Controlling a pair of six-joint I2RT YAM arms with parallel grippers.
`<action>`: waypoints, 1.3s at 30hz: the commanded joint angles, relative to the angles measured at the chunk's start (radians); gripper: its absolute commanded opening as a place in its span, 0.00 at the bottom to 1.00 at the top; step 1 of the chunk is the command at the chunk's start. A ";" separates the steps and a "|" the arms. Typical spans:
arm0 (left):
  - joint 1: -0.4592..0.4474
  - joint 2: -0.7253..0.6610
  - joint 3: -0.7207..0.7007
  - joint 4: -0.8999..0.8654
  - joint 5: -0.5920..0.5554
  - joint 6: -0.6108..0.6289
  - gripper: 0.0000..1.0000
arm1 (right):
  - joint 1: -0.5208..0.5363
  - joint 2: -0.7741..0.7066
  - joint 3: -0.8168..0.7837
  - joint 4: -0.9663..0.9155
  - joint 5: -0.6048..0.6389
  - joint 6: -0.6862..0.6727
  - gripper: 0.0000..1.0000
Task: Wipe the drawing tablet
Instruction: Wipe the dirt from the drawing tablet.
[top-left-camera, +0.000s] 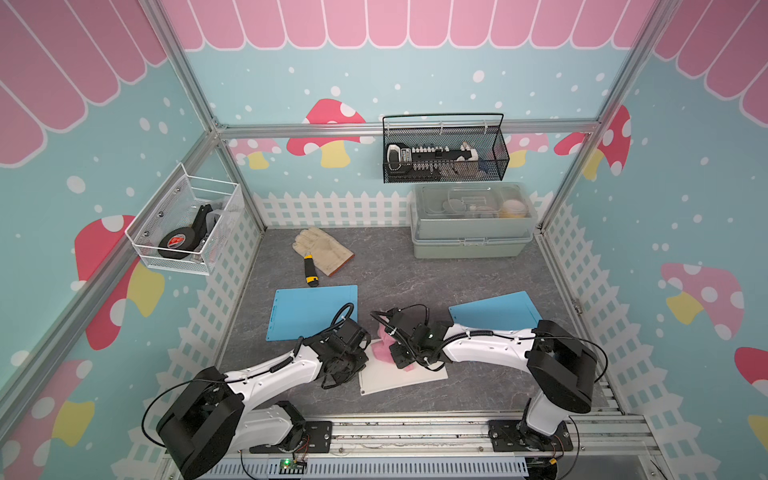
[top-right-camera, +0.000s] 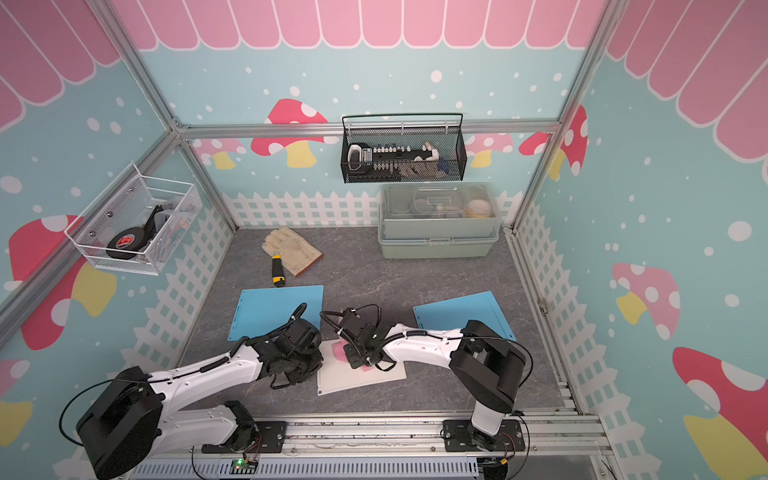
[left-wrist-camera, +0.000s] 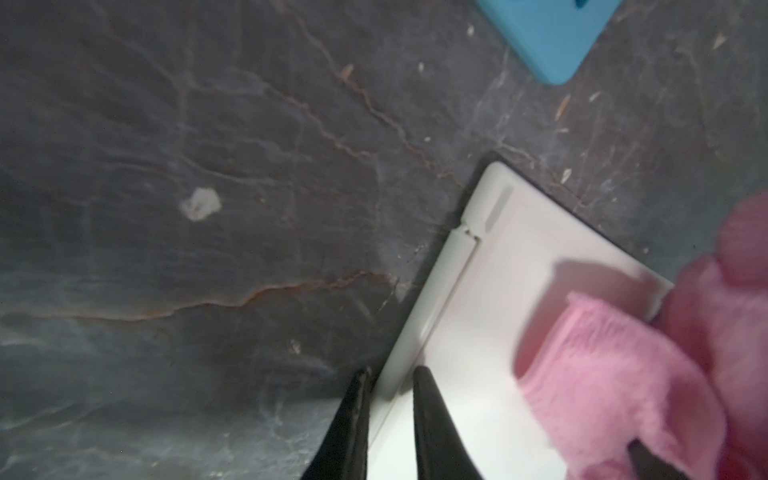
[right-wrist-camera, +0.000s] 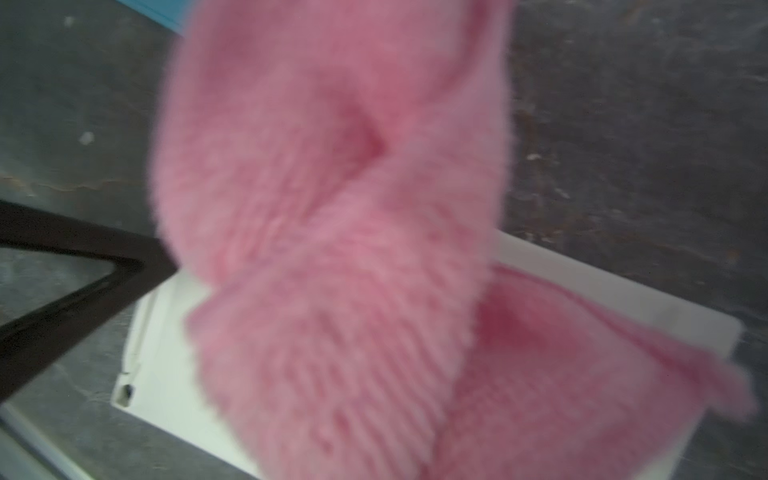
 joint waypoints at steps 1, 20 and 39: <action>-0.001 0.088 -0.069 -0.089 -0.027 -0.022 0.20 | -0.031 -0.013 -0.096 -0.066 -0.008 0.091 0.00; 0.000 0.071 -0.084 -0.073 -0.018 -0.026 0.20 | 0.094 0.049 -0.011 -0.017 -0.158 0.184 0.00; 0.000 0.014 -0.085 -0.056 -0.021 0.003 0.23 | -0.055 -0.118 -0.144 -0.120 -0.141 0.170 0.00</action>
